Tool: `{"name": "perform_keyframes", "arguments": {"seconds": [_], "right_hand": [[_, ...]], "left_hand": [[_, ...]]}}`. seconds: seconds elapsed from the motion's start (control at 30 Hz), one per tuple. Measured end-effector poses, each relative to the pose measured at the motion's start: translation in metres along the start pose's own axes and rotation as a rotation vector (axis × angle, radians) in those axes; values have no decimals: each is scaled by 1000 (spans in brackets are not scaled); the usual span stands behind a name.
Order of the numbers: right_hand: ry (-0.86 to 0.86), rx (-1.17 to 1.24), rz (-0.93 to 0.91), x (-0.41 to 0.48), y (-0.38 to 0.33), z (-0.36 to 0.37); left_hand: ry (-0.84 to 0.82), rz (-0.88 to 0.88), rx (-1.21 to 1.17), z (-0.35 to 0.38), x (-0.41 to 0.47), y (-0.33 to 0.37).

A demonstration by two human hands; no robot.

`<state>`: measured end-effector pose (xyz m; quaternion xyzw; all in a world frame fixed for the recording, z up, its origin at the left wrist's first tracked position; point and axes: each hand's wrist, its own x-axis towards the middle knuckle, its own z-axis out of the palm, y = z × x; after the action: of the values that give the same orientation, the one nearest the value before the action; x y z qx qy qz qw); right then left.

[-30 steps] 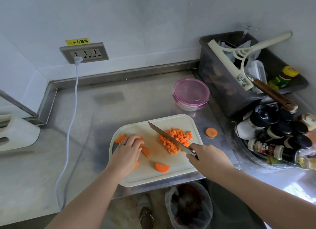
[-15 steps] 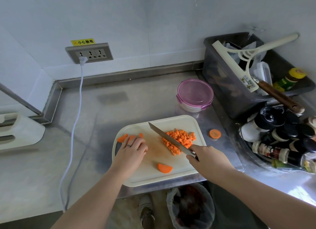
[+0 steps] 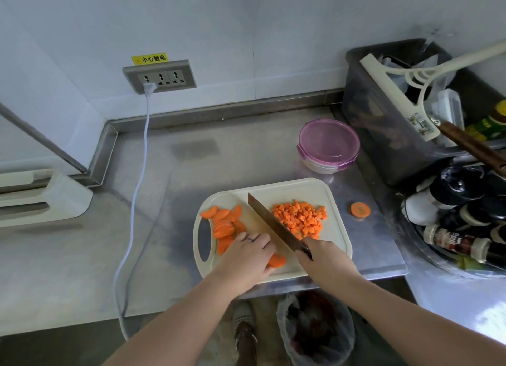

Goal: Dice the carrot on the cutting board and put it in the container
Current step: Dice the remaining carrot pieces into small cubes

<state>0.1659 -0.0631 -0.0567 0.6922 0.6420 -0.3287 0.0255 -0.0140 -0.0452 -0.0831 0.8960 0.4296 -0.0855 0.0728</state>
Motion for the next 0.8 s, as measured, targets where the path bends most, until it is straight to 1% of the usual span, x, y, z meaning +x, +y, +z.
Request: {"name": "perform_keyframes", "arguments": {"seconds": [0.17, 0.23, 0.3, 0.43, 0.47, 0.5, 0.57, 0.6, 0.73, 0.8], "right_hand": [[68, 41, 23, -1, 1, 0], [86, 36, 32, -1, 1, -2], [90, 29, 27, 0, 0, -1], [84, 70, 24, -1, -1, 3], [83, 81, 17, -1, -2, 4], [82, 87, 9, -2, -2, 6], [78, 82, -7, -2, -2, 8], [70, 74, -14, -1, -2, 10], [55, 66, -21, 0, -4, 14], [53, 71, -25, 0, -5, 15]], "left_hand": [[-37, 104, 97, -5, 9, -13], [-46, 88, 100, -5, 15, -20], [12, 69, 63, -5, 20, -27], [40, 12, -11, -15, 19, -31], [25, -76, -81, -14, 16, -30], [14, -207, -198, -13, 11, -27], [101, -484, -493, -10, -1, -16], [134, -587, -646, -8, -6, -9], [95, -849, -1086, 2, -8, 18], [139, -933, -1271, -1, 0, 26]]}}
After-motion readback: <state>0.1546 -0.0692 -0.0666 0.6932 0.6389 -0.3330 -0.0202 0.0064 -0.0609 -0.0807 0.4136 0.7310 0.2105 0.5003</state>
